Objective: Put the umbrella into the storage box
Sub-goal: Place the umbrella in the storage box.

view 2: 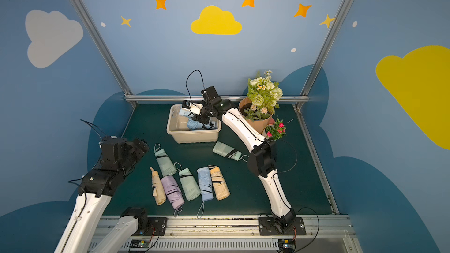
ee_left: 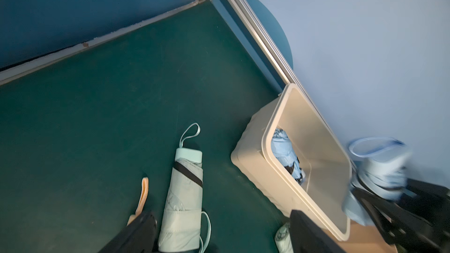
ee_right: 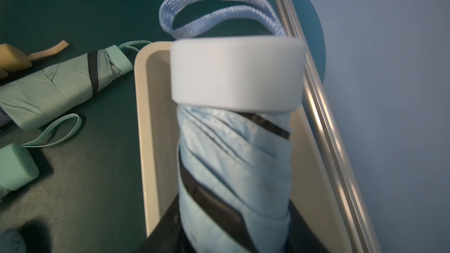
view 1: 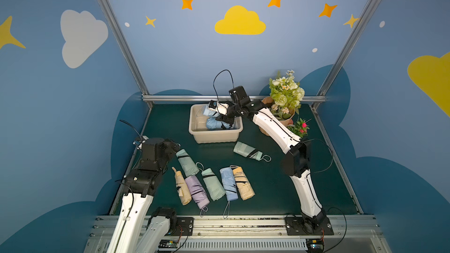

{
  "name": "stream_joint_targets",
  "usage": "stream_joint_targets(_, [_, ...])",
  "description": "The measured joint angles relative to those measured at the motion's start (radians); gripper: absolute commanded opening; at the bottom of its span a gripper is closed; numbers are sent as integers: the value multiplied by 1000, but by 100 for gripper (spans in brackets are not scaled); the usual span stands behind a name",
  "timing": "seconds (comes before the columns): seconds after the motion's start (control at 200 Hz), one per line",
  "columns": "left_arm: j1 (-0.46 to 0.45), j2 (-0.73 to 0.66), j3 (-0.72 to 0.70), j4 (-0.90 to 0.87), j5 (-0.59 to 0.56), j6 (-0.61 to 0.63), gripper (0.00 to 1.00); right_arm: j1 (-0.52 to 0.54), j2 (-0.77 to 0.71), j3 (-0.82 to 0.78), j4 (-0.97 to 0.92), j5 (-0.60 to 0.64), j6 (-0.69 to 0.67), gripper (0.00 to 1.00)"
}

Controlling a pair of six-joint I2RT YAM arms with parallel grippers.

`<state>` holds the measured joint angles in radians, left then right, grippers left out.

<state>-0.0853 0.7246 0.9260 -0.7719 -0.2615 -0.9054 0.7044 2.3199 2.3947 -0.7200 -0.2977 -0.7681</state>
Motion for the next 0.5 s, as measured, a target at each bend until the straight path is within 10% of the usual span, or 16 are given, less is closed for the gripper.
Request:
stream_joint_targets(0.21, [0, -43, 3, -136, 103, -30, 90, 3, 130, 44, 5, 13, -37, 41])
stream_joint_targets(0.501, [0, -37, -5, -192, 179, -65, 92, 14, 169, 45, 84, 35, -22, 98])
